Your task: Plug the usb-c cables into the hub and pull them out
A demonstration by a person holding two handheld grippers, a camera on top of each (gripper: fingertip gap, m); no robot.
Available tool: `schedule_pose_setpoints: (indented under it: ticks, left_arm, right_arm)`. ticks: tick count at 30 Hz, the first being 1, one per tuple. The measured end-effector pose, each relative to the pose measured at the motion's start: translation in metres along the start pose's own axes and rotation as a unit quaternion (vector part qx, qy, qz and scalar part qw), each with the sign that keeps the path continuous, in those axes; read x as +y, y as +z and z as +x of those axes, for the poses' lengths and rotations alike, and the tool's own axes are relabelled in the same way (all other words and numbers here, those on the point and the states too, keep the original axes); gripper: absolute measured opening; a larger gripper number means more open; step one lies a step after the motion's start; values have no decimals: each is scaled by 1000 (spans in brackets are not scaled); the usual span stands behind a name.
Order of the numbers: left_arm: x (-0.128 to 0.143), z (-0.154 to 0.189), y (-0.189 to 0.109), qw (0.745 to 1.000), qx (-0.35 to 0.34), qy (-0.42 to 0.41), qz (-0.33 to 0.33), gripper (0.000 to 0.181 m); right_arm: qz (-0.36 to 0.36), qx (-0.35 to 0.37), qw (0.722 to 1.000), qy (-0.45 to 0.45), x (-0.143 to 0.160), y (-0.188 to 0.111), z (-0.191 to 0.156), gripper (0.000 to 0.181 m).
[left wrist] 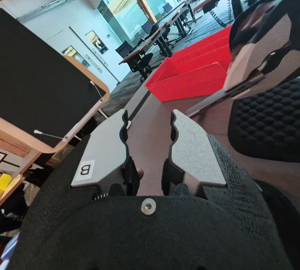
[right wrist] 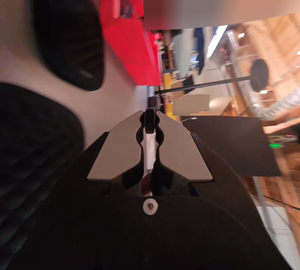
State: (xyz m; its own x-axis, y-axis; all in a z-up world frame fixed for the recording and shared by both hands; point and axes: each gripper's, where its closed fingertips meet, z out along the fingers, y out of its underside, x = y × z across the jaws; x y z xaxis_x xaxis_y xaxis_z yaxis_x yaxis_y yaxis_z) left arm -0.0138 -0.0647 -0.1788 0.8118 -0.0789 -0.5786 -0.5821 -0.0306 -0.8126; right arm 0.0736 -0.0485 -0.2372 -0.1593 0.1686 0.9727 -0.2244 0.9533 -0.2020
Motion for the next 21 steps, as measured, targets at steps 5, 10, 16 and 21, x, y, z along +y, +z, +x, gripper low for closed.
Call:
schedule_pose_setpoints:
  ticks: [5, 10, 16, 21]
  left_arm:
    - [27, -7, -37, 998, -32, -7, -44, 48]
    - [26, -31, -81, 995, -77, -46, -30, 47]
    - [34, -59, -131, 985, -122, -117, -38, 52]
    - [64, -84, -174, 962, -197, -159, -99, 75]
  right_arm:
    - [-65, -124, 990, 30, 24, -13, -74, 9]
    - [-89, -205, 967, 124, 23, -25, -97, 24]
    - [-106, -319, 901, 273, 9, -46, -103, 47]
    - [-49, -361, 849, 383, -14, -63, -79, 64]
